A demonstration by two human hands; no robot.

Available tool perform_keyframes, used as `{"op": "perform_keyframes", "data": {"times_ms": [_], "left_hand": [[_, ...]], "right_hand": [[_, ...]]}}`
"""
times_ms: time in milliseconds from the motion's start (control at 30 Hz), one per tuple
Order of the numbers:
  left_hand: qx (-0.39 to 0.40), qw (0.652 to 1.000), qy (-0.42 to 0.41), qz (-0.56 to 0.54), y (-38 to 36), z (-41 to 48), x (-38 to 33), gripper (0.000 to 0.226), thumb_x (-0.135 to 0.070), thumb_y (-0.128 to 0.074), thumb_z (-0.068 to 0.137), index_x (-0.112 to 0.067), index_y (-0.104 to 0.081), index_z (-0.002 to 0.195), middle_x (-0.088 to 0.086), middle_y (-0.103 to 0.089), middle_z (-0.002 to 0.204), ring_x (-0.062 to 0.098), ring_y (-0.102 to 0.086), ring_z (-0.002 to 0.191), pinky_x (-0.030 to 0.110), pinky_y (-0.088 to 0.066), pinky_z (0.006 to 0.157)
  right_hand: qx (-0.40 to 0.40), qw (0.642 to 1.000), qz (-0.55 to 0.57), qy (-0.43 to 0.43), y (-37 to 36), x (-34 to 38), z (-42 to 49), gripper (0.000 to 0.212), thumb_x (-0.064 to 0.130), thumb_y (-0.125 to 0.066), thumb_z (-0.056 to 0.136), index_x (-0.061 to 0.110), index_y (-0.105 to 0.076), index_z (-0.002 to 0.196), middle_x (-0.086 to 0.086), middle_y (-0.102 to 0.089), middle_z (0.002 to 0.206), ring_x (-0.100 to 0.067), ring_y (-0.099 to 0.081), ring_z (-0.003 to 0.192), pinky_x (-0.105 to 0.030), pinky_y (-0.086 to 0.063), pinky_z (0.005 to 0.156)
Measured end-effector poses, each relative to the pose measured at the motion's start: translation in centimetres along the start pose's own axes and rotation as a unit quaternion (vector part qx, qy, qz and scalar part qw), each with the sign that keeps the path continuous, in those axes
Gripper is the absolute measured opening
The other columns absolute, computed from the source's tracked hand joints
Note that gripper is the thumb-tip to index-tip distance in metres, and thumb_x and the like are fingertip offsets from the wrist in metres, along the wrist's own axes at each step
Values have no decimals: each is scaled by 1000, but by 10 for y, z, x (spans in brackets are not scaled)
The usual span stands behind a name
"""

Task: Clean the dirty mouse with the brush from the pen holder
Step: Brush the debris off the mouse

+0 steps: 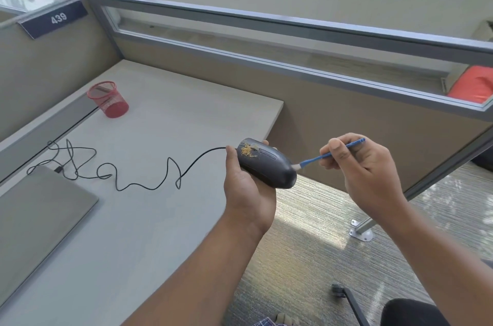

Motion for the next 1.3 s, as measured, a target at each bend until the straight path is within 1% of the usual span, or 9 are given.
{"op": "perform_keyframes", "data": {"times_ms": [133, 233, 333, 433, 500, 667, 900, 1133, 1300], "left_hand": [[2, 1000, -9, 6, -1, -1, -1, 56, -58, -29, 100, -15, -62, 115, 14, -64, 117, 27, -62, 109, 41, -45, 105], [2, 1000, -3, 14, 0, -2, 1, 58, -58, -29, 100, -13, -63, 112, 14, -65, 111, 26, -66, 102, 36, -53, 91], [5, 1000, 3, 18, 1, -2, 2, 60, -59, -30, 100, -11, -67, 103, 12, -69, 96, 24, -71, 84, 35, -59, 73], [-1, 1000, 3, 20, 4, -3, 1, 60, -59, -30, 100, -12, -66, 103, 13, -68, 97, 27, -67, 91, 36, -59, 77], [-6, 1000, 2, 24, 5, -4, 1, 59, -59, -29, 100, -12, -65, 106, 13, -67, 101, 28, -66, 98, 36, -57, 81], [-3, 999, -1, 32, 6, -5, -1, 58, -59, -32, 99, -14, -68, 100, 10, -72, 90, 23, -70, 82, 33, -60, 66], [-13, 998, 9, 66, 5, -13, 8, 64, -60, -28, 99, -11, -61, 124, 22, -63, 127, 29, -61, 113, 42, -45, 105], [-27, 996, 10, 79, 6, -12, 7, 69, -60, -32, 99, -6, -54, 136, 14, -66, 108, 22, -67, 93, 33, -54, 84], [-42, 997, 0, 64, 10, -10, -1, 63, -59, -31, 99, -9, -54, 130, 20, -59, 133, 30, -58, 123, 46, -40, 111]], "right_hand": [[-2, 1000, 24, 12, 1, 10, -3, 17, 40, -57, 93, 30, -70, 87, 6, -75, 82, -10, -68, 68, -21, -54, 67], [28, 999, 7, 20, -13, 17, -5, 21, 43, -56, 90, 27, -69, 89, 12, -74, 80, -5, -66, 67, -12, -49, 62], [25, 999, -16, 22, -9, 16, -7, 23, 43, -56, 90, 24, -69, 85, 7, -74, 80, -8, -68, 70, -19, -53, 67], [16, 999, -13, 27, -3, 18, -7, 22, 41, -56, 91, 24, -70, 86, 5, -74, 81, -13, -69, 71, -24, -55, 70], [29, 999, -21, 31, -9, 21, -8, 21, 41, -56, 91, 26, -70, 88, 9, -74, 80, -12, -69, 72, -19, -53, 69], [30, 998, -45, 27, -9, 20, -12, 20, 26, -58, 95, 16, -69, 81, 8, -71, 66, 6, -68, 67, -5, -46, 62], [56, 996, -22, 66, -39, 50, -6, 20, 34, -59, 91, 19, -71, 88, 22, -73, 74, 4, -68, 69, -8, -48, 66], [88, 991, -69, 77, -59, 50, 0, 22, 43, -60, 92, 24, -70, 85, 4, -75, 76, -16, -72, 70, -42, -58, 67], [70, 977, -152, 136, -29, 51, -9, 25, 45, -55, 93, 27, -70, 85, 1, -70, 64, -23, -63, 54, -41, -49, 53]]}}
Point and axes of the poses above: each hand's wrist, its own z-axis towards the middle knuckle, its own y-axis out of the back of the hand, x = y × z, the point moved 10 cm from there along z, towards the middle knuckle
